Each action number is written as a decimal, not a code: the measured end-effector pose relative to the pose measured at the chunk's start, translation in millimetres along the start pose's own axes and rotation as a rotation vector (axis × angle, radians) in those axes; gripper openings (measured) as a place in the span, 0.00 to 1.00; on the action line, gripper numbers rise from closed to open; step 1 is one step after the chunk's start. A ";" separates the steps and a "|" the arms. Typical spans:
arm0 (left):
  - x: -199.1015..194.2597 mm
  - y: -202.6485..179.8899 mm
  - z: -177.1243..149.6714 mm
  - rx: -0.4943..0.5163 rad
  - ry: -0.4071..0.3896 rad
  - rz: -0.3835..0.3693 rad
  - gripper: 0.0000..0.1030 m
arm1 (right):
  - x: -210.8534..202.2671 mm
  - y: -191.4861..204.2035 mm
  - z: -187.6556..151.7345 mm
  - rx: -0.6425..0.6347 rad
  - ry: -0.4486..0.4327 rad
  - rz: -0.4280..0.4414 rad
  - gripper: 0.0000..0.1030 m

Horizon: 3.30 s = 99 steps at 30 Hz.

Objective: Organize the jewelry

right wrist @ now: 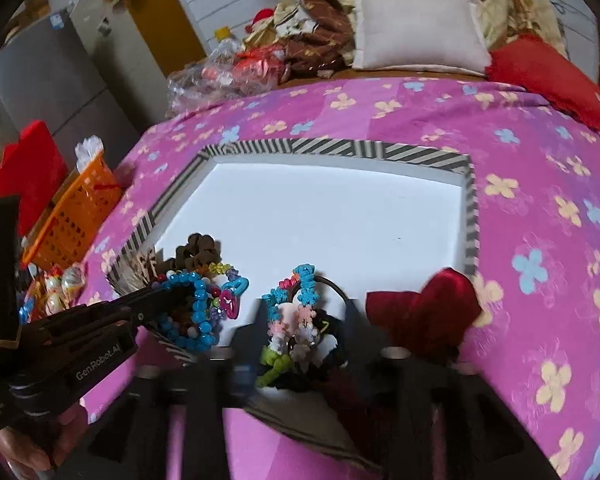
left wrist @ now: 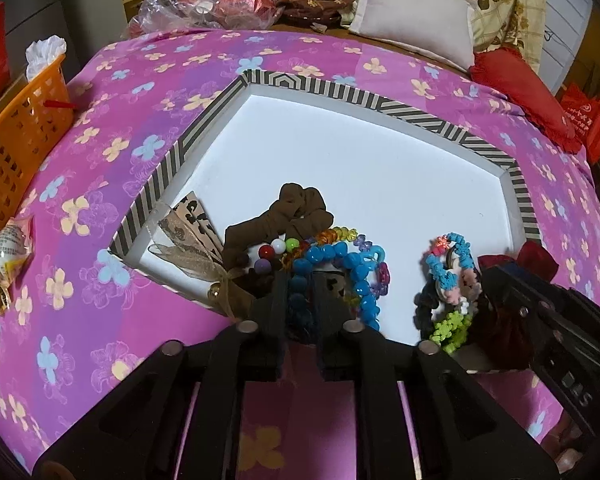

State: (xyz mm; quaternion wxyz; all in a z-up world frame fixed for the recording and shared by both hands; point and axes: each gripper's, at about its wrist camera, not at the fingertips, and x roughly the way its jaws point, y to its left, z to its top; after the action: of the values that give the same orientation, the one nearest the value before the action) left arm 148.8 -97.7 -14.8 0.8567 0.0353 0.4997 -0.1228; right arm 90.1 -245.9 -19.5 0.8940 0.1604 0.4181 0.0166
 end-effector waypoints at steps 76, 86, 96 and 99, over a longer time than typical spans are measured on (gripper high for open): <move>-151.5 15.7 -94.8 -0.004 -0.303 0.180 0.46 | -108.0 71.4 -83.1 -0.118 -0.146 -0.158 0.76; -145.6 13.2 -92.5 0.004 -0.300 0.184 0.46 | -100.9 70.8 -80.9 -0.119 -0.128 -0.155 0.76; -145.9 9.4 -92.5 0.016 -0.302 0.189 0.46 | -99.8 70.0 -81.7 -0.116 -0.128 -0.155 0.76; -145.9 7.1 -92.2 0.023 -0.302 0.188 0.46 | -99.8 70.0 -81.4 -0.117 -0.129 -0.157 0.76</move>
State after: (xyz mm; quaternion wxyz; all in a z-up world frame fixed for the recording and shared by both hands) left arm 3.8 -48.4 65.0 0.9293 0.0728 0.3585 -0.0516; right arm -28.7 -173.7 26.9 0.9254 0.0755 0.3694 -0.0393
